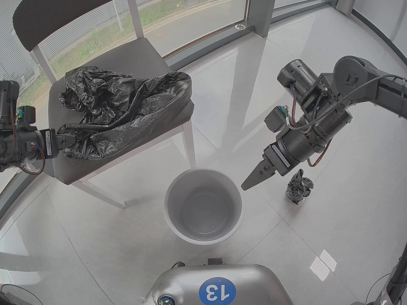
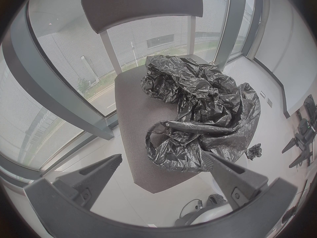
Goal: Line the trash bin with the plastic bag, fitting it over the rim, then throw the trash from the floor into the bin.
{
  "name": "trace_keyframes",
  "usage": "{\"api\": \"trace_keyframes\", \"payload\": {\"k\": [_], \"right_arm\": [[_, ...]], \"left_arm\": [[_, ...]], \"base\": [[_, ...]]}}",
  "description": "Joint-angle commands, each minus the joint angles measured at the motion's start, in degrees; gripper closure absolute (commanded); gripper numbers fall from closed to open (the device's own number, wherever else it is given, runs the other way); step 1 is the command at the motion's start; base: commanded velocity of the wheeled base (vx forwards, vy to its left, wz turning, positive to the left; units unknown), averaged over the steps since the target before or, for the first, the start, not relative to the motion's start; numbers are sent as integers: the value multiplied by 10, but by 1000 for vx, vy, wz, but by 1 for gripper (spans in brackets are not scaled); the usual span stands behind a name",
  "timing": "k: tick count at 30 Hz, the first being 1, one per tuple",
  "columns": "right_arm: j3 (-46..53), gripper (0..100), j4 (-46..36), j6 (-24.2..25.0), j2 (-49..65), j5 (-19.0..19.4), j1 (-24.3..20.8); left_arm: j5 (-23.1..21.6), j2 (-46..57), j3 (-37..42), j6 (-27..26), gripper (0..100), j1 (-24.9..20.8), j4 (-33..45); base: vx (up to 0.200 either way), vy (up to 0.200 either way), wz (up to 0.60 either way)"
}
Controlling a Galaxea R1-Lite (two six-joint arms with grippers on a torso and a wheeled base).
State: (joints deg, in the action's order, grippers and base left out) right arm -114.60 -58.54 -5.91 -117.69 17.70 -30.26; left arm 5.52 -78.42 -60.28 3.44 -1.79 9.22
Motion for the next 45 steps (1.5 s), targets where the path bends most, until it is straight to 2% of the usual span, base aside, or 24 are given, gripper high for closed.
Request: {"api": "trace_keyframes", "payload": {"k": [1,7,8,10,11,12,15,18,19,20,22,23,24,26,27,28,29,30,35,45], "right_arm": [[0,0,-39,-1,56,0,23],[0,0,-97,-5,119,1,72],[0,0,-156,-5,149,0,89],[0,0,-167,-5,154,0,92],[0,0,-291,-5,202,0,103],[0,0,-291,-5,202,0,103],[0,0,-315,37,322,-2,100],[0,0,-310,9,423,-6,100],[0,0,-283,-23,486,-7,107],[3,0,-241,-25,509,-9,114],[108,0,-139,-14,535,-11,132],[214,0,-16,7,549,-12,151],[273,0,67,18,554,-14,154],[283,0,81,20,555,-14,154],[437,0,301,33,557,-28,153],[488,0,375,33,556,-37,151],[493,0,384,33,556,-38,151],[533,0,469,35,548,-47,136],[585,0,580,64,535,-61,106],[635,0,708,78,475,-61,39]], "left_arm": [[0,2,-4,2,0,1,0],[-1,7,-3,2,0,1,0],[-1,9,-2,3,0,0,0],[-1,9,-2,3,0,0,0],[-1,10,-3,3,0,1,0],[-1,10,-3,3,0,1,0],[-1,9,-3,3,0,2,0],[-1,9,-2,4,0,2,-1],[-1,9,-2,4,0,1,-1],[-1,9,-1,5,0,1,-1],[-1,9,0,4,0,1,-6],[-1,7,2,4,0,1,-15],[-1,6,3,5,0,1,-18],[-1,6,4,4,0,1,-19],[-1,5,13,4,0,1,-29],[1,5,14,4,0,1,-32],[1,5,14,4,0,1,-32],[5,6,17,4,0,1,-33],[10,13,46,5,0,-3,-45],[25,-1,86,4,0,-13,-111]], "base": [[0,0,0],[0,0,0],[0,0,0],[0,0,0],[0,0,0],[0,0,0],[0,0,0],[0,0,0],[0,0,0],[0,0,0],[0,0,0],[0,0,0],[0,0,0],[0,0,0],[0,0,0],[0,0,0],[0,0,0],[0,0,0],[0,0,0],[0,0,0]]}}
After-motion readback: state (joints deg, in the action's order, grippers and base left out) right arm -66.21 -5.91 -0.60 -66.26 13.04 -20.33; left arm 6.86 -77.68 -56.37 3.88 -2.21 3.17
